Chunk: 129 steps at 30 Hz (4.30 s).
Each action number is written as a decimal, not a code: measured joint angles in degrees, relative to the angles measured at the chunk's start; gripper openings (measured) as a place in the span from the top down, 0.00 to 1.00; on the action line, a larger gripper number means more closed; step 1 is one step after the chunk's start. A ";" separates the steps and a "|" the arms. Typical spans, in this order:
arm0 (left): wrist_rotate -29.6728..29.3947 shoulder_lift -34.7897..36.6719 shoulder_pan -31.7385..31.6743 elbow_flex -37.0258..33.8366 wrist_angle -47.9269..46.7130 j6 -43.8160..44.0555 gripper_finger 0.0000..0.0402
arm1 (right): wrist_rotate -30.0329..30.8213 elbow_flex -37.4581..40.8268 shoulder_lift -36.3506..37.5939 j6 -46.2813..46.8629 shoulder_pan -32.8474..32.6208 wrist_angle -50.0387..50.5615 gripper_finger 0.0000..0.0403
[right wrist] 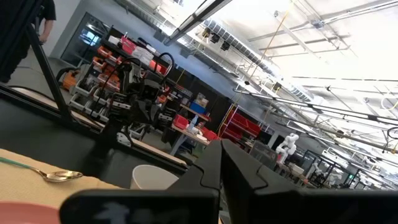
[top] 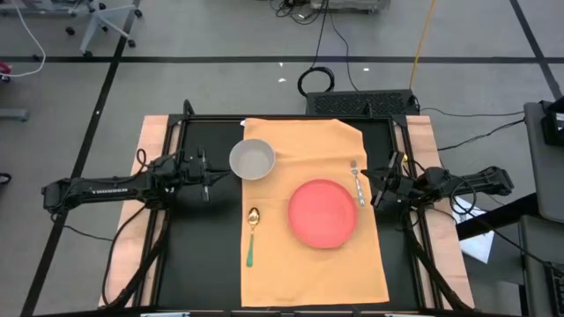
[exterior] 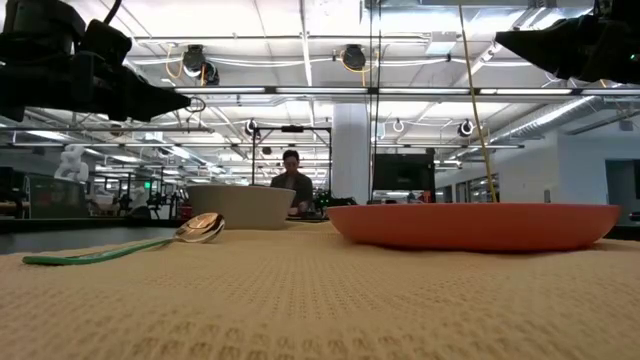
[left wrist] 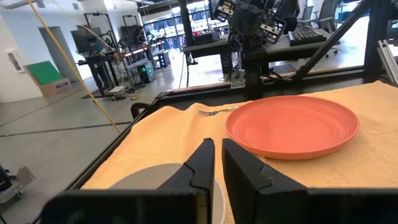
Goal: Set table place
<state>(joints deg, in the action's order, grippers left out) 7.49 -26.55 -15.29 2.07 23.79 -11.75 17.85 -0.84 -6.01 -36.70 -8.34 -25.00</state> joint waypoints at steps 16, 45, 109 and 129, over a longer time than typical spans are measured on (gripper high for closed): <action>-0.02 -0.02 0.00 0.01 0.06 -0.02 0.91 | 0.00 0.01 0.00 -5.09 0.00 0.00 1.00; -8.86 -0.07 -0.22 -0.01 13.94 6.01 0.91 | -0.22 0.02 -0.03 19.87 0.00 -0.86 1.00; 3.91 -67.89 -5.53 69.94 -77.24 7.34 0.47 | 0.55 0.02 -0.08 18.68 2.75 5.20 1.00; 3.45 -69.76 -3.90 69.93 -74.33 4.64 0.30 | 0.52 0.02 -0.08 18.95 2.75 5.19 1.00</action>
<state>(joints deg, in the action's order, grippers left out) 10.93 -96.31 -19.19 72.00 -50.54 -7.11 18.37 -0.82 -6.09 -17.76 -5.58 -19.81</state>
